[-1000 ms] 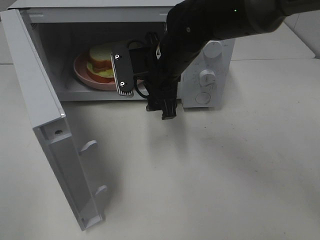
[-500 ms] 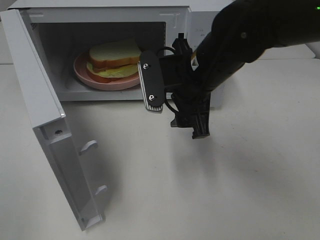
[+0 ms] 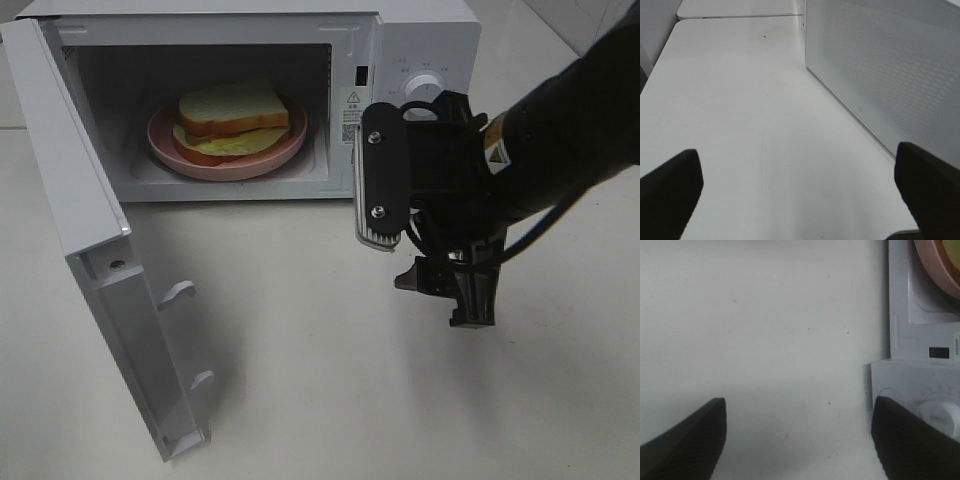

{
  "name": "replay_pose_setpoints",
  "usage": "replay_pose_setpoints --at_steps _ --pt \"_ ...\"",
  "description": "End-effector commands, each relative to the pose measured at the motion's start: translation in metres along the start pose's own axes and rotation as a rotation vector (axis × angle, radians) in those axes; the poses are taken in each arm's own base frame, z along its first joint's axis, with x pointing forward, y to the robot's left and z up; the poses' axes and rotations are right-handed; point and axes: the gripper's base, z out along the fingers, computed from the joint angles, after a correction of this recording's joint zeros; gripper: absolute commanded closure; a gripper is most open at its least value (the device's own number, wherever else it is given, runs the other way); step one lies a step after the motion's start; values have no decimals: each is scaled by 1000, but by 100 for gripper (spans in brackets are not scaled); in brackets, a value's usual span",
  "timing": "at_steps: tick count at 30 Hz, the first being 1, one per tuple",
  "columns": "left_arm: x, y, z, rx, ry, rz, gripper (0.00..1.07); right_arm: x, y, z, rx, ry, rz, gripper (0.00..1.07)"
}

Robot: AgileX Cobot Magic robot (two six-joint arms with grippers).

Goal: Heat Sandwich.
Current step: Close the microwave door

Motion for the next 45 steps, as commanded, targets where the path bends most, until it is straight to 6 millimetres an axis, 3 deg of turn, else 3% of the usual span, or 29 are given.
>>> replay_pose_setpoints --at_steps 1,27,39,45 --pt "2 -1 -3 6 -28 -5 7 9 12 -16 15 -14 88 31" --pt "2 -1 -3 6 -28 -5 7 52 50 -113 40 20 686 31" --pt "2 -1 -3 6 -28 -5 7 82 82 -153 1 151 886 31" --pt "2 -1 -3 6 -28 -5 7 99 100 -180 44 86 937 31"
